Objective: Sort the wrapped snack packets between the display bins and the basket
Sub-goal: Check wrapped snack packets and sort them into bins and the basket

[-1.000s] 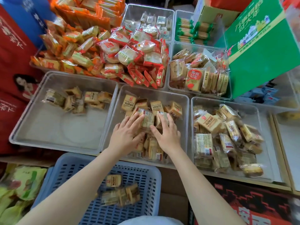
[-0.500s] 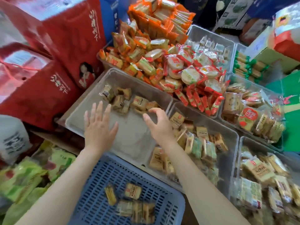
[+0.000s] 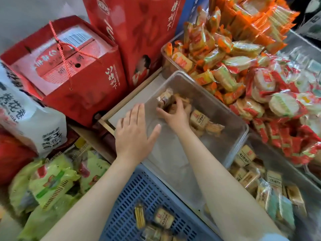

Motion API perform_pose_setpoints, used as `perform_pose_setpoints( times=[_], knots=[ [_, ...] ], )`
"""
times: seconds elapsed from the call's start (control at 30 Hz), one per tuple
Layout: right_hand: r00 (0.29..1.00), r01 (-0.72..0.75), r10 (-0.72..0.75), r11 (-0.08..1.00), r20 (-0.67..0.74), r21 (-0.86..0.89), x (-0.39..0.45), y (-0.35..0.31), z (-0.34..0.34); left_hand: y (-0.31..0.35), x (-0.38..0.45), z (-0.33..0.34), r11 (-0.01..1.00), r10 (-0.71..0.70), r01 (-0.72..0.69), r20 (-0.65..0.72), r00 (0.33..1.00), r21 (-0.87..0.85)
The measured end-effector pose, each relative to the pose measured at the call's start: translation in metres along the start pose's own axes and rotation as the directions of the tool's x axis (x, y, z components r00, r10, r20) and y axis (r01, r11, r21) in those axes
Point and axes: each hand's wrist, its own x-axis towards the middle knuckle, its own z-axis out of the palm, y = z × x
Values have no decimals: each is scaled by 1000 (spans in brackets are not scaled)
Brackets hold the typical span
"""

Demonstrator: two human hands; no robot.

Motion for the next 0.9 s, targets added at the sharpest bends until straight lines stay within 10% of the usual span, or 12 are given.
perform_pose_setpoints(
  times=[0.57,0.73,0.9],
  knots=[
    [998,9,-26,968,64,250,-44,23,-16,-5,-3,1,974,228,-228,38,973,-11],
    [989,-5,-45,942,141,336,-119,29,-54,18,-37,-23,768,288,-61,258,922,-638],
    [988,8,-77,894,136,449,-199,39,-76,46,-87,-37,639,310,-45,203,929,-768]
  ],
)
